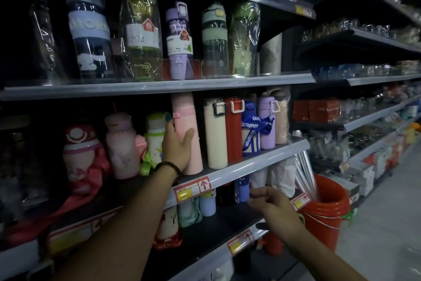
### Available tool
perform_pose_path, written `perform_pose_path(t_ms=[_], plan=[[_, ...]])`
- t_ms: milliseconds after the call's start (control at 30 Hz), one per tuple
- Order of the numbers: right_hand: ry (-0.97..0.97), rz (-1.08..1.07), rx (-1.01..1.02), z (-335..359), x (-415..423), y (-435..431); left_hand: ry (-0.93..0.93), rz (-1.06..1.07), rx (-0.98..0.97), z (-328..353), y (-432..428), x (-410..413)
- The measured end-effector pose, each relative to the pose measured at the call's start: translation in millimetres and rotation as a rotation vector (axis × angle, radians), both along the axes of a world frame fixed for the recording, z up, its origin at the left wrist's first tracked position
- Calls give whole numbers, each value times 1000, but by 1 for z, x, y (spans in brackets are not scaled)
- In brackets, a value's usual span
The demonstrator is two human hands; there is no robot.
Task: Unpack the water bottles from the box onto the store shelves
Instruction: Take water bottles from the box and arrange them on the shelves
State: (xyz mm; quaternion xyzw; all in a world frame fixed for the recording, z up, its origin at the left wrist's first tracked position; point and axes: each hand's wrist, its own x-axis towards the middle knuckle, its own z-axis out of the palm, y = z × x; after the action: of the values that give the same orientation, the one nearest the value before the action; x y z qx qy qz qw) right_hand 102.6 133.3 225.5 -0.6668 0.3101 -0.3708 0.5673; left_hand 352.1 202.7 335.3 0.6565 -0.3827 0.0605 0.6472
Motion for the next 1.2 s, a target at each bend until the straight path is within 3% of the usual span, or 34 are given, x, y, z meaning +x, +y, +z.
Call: perform_pose_path(t_ms=[233, 633, 767, 933, 1100, 1200], plan=[[31, -86, 21, -24, -4, -12, -32, -22, 48, -9, -13, -1], [-51, 4, 19, -1, -14, -9, -93, 22, 134, -18, -15, -9], [-125, 16, 5, 6, -15, -15, -52, 207, 69, -28, -2, -35], [-122, -15, 4, -3, -34, -16, -282, 391, 61, -66, 16, -95], [-59, -77, 70, -42, -66, -25, -297, 84, 94, -137, -2, -153], [8, -137, 94, -75, -92, -31, -66, -167, 423, -190, -22, -186]])
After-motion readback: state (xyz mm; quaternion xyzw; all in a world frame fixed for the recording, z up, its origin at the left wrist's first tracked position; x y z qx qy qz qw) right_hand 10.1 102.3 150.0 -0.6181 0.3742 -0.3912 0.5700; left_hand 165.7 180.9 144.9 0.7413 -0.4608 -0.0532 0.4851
